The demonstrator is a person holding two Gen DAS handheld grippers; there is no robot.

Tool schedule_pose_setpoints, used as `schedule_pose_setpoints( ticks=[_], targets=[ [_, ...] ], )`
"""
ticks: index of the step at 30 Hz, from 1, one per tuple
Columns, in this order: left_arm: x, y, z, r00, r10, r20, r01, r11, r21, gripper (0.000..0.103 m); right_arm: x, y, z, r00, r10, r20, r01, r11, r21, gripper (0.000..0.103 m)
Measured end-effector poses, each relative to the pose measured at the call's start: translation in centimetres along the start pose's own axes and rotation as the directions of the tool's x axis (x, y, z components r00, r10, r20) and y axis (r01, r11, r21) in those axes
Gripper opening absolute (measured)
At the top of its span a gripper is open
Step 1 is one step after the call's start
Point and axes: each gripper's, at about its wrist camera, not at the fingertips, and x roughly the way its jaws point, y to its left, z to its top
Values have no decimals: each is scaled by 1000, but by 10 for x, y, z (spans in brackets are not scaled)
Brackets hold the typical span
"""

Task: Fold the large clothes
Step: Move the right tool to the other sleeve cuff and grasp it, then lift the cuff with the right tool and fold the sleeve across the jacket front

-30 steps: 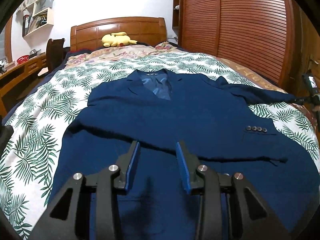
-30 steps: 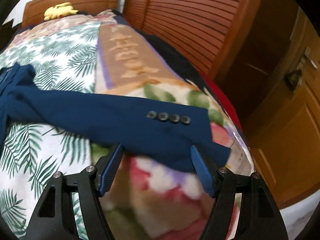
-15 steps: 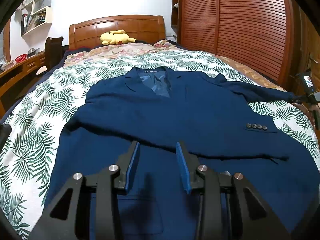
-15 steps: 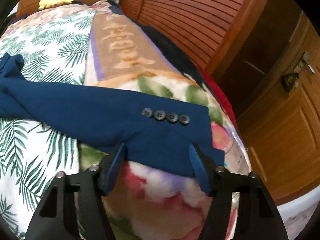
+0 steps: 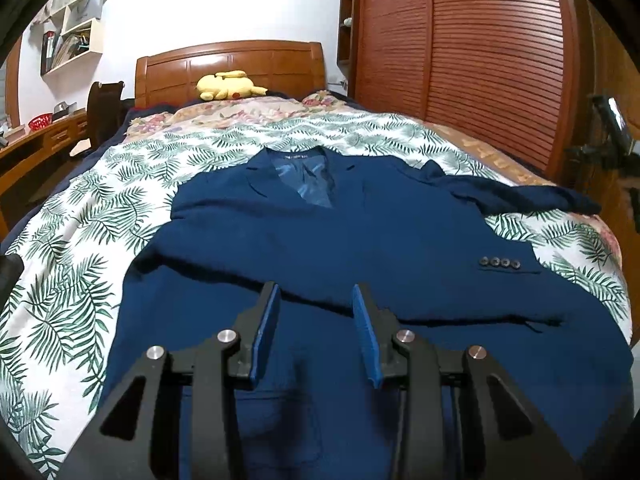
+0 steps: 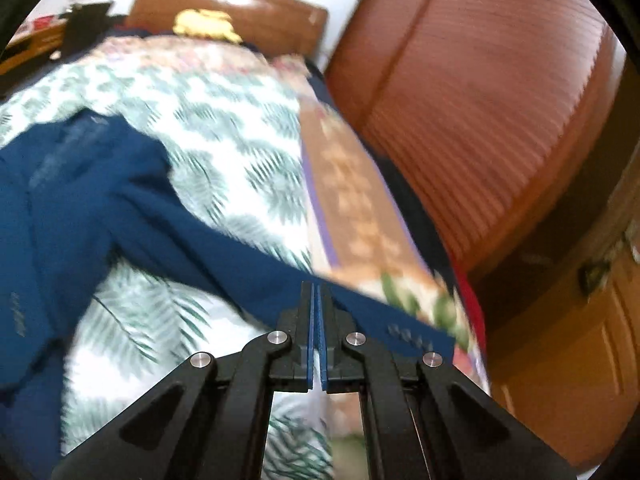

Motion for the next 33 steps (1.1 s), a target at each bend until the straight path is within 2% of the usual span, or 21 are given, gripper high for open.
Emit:
schedule_pose_setpoints(
  ticks=[5,8,10,11,12,14,17,20,23,25,26,27,29,30,33],
  targets=[
    [-7,4,0,1000,-4,3,4,1000,-5,36,-32,21,31,997,26,76,-23,999,-37,0],
    [-7,3,-2,1000,-5,-3,5,1000,0,36,-28,8,35,997,41,60,-43,999,26,1],
    [-6,1,-5,1000,-6,-11,6,1000,7,36,-19,-2,30,999,-3,42,1,999,55,31],
    [-5,0,-5,1000,-6,-13,6,1000,10,36,-13,-8,26,1000,-18,25,16,997,72,70],
    [-5,-1,-6,1000,-6,-15,6,1000,13,36,-2,-18,17,1000,-14,-5,15,994,104,89],
    [-5,-2,-6,1000,-4,-15,5,1000,18,36,18,-36,-1,997,-45,-64,55,987,150,89],
    [-3,-3,-7,1000,-2,-19,2,1000,23,36,51,-66,-35,980,-101,-169,135,970,203,89],
    [-1,-4,-7,1000,-1,-27,2,1000,22,36,80,-92,-70,954,-97,-284,176,948,265,89],
    [1,-5,-7,1000,-2,-31,3,1000,25,36,95,-109,-94,934,-80,-348,195,930,310,89],
    [2,-6,-7,999,-2,-32,3,1000,29,36,101,-115,-105,935,-24,-354,160,920,359,82],
    [2,-6,-7,999,-2,-33,3,1000,31,36,101,-115,-105,939,-10,-344,145,918,369,71],
    [2,-7,-7,999,-2,-34,3,999,32,36,99,-112,-105,945,-1,-328,129,921,368,46],
    [2,-7,-7,999,-3,-33,4,999,33,36,97,-101,-99,951,39,-306,71,938,339,23],
    [2,-7,-7,999,-3,-32,4,999,33,36,97,-93,-94,950,34,-311,68,948,309,19],
    [-1,-6,-6,1000,-7,-26,8,999,31,36,89,-71,-78,954,37,-298,38,970,241,17]
  ],
)
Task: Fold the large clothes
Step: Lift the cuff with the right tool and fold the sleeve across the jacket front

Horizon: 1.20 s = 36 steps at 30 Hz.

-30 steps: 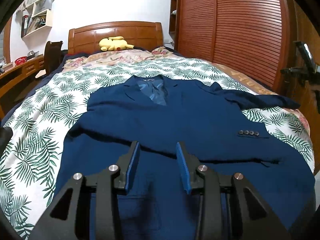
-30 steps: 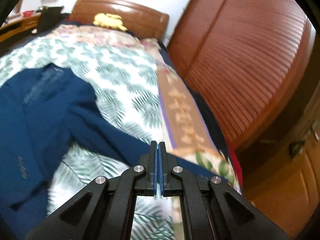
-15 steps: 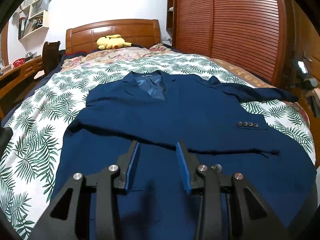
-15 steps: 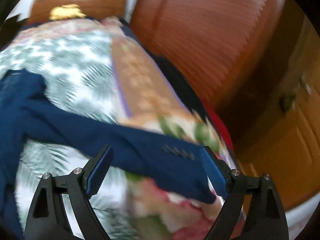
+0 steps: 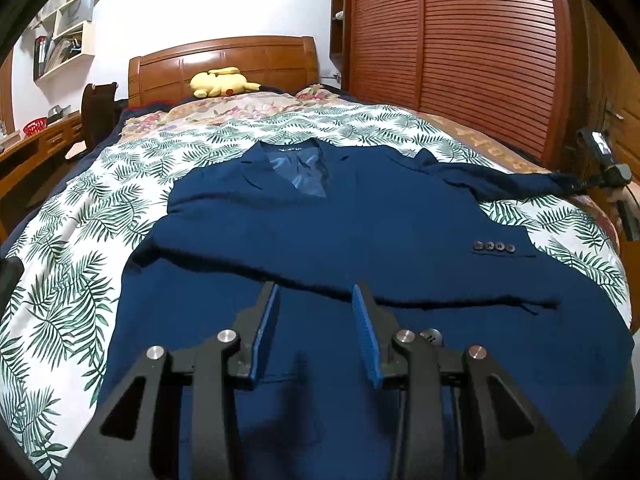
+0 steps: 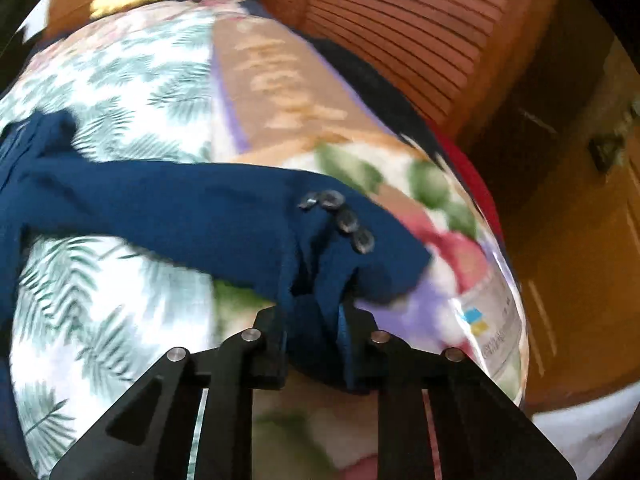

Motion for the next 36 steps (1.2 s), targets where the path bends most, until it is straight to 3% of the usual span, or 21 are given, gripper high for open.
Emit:
schedule_pose_setpoints(
  ticks=[8,18,20,32,36],
  targets=[
    [-14,0,4,1000,-8,26,8,1000,3,36,-85,73,37,975,109,195,-86,989,-123,16],
    [-42,15,7,998,-5,69,6,1000,-14,36,-207,190,64,870,319,376,-186,919,-348,16],
    [-48,19,7,997,-1,75,3,1000,-16,36,-228,213,63,846,360,394,-200,898,-392,16],
    [-65,49,6,995,27,93,-20,998,-66,36,-278,309,50,750,537,386,-290,791,-538,16],
    [-67,56,5,995,36,94,-28,996,-80,36,-276,334,37,749,564,346,-316,764,-562,17]
  ],
)
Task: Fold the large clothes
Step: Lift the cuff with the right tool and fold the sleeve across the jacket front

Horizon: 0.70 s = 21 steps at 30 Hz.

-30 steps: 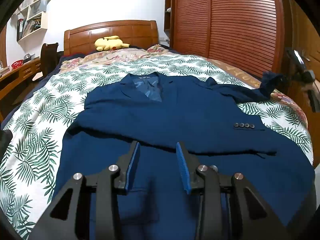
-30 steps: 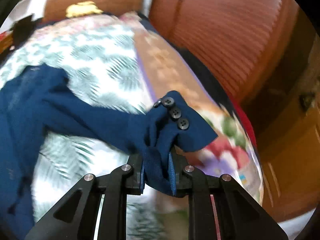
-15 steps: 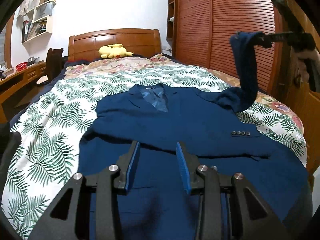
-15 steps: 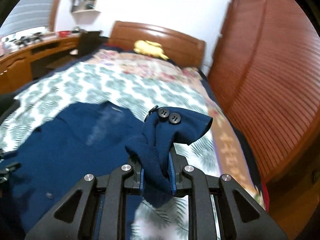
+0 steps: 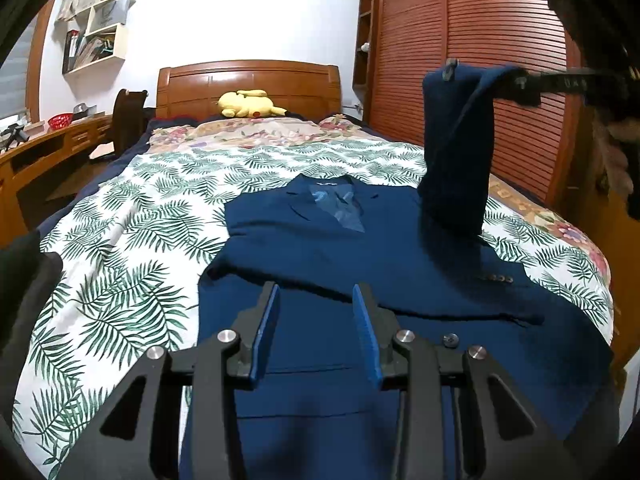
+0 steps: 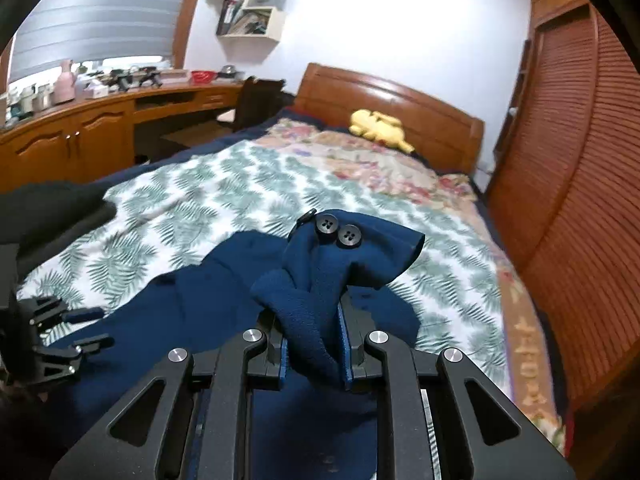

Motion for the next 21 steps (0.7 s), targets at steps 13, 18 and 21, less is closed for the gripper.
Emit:
schedule_pose_setpoints(
  ticks=[13,18,21],
  targets=[
    [1,7,-1,1000,16,-2,-16,1000,-12,36,36,35,-49,988,60,-141,-60,998,5,23],
    [0,7,0,1000,17,-2,-17,1000,-13,36,35,50,-58,982,103,-162,-103,995,5,32],
    [0,10,-1,1000,19,-3,-19,1000,-15,36,35,58,-63,976,127,-176,-128,992,3,51]
  ],
)
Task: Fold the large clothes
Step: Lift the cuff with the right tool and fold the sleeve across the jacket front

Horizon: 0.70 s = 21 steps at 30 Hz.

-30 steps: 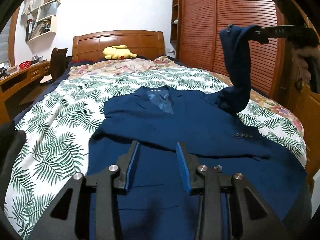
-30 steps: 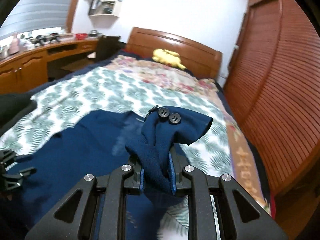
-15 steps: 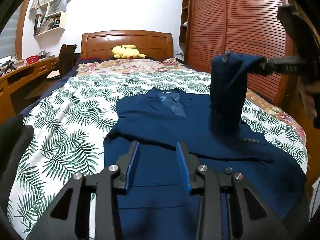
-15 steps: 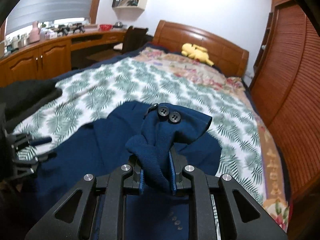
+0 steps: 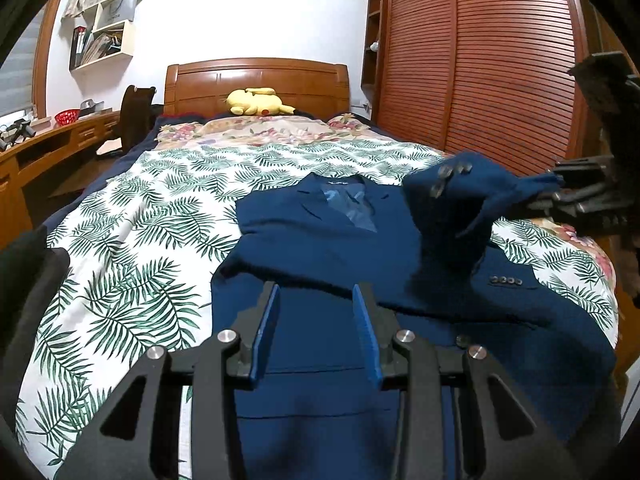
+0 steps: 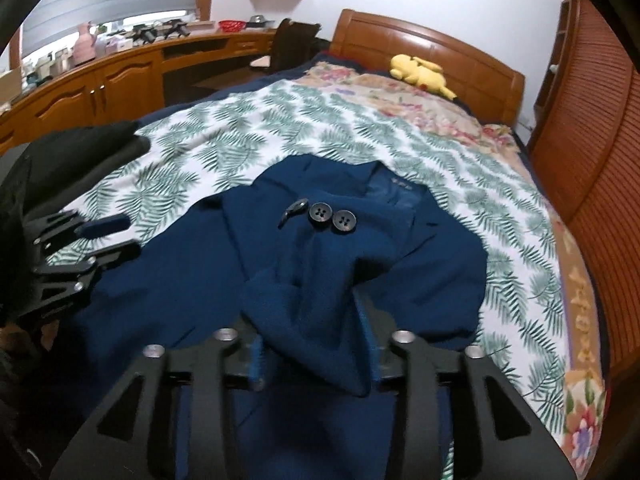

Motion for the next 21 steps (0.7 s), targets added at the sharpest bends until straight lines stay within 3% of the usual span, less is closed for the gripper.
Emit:
schedule_pose_setpoints(
  ticks=[3,14,21],
  targets=[
    [-1,4,-1,1000,5,1,-5,1000,-4,36,0,8,-4,1000,19,-5,-19,1000,-8,58],
    [-6,29,-2,999,35,-1,-35,998,-52,36,11,9,8,1000,31,-6,-31,1000,-1,61],
    [-8,41,-5,999,51,-12,-51,996,-75,36,73,5,14,995,43,-93,-39,998,48,61]
  ],
)
